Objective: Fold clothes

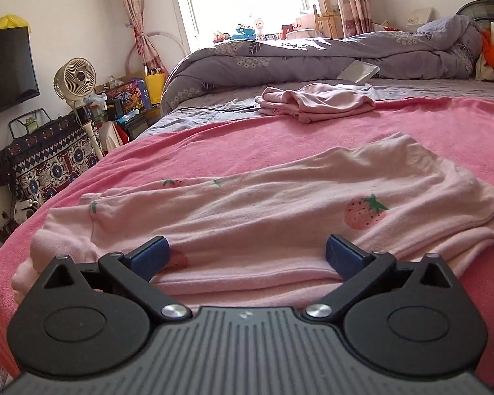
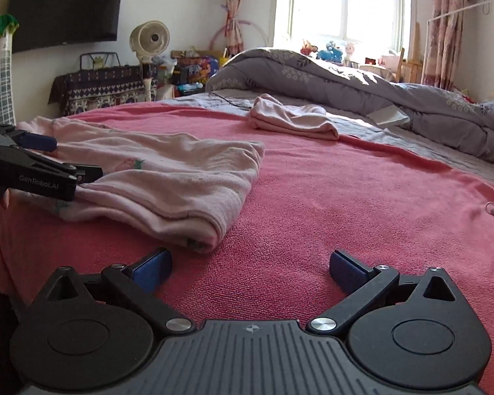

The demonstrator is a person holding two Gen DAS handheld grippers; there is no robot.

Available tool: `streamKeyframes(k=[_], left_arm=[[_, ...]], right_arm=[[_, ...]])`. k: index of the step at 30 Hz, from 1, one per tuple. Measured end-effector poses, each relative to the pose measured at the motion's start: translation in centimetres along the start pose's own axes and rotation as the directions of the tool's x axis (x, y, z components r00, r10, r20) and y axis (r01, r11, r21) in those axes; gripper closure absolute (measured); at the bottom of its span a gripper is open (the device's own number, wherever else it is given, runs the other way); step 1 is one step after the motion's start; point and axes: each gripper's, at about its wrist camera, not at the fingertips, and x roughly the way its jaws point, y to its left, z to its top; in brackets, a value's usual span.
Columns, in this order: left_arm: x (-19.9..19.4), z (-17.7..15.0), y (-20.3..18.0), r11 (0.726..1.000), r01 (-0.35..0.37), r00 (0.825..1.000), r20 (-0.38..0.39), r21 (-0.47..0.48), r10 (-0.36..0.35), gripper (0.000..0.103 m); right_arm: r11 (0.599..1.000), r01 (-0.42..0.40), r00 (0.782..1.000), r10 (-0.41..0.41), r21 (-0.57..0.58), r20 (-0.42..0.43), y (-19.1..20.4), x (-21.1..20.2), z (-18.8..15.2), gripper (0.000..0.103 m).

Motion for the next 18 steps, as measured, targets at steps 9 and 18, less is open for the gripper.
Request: streamKeyframes(k=[9,18], left_arm=[[0.0,-0.2,0.4,0.999,0.019,1.000,-0.010,-0.031,-0.019,0.000],[-1.0,0.2,3.6,0.996,0.046,0.998,-0.029,-0.071,-0.048,0.000]], right_arm=[[0.995,-0.010,0.996,0.000,0.103,0.093,0.9,2.8,3.3,0.000],[0.994,-0.050,0.998,0.047,0.094,0.028,-0.8,1.6,-0.7,0.000]])
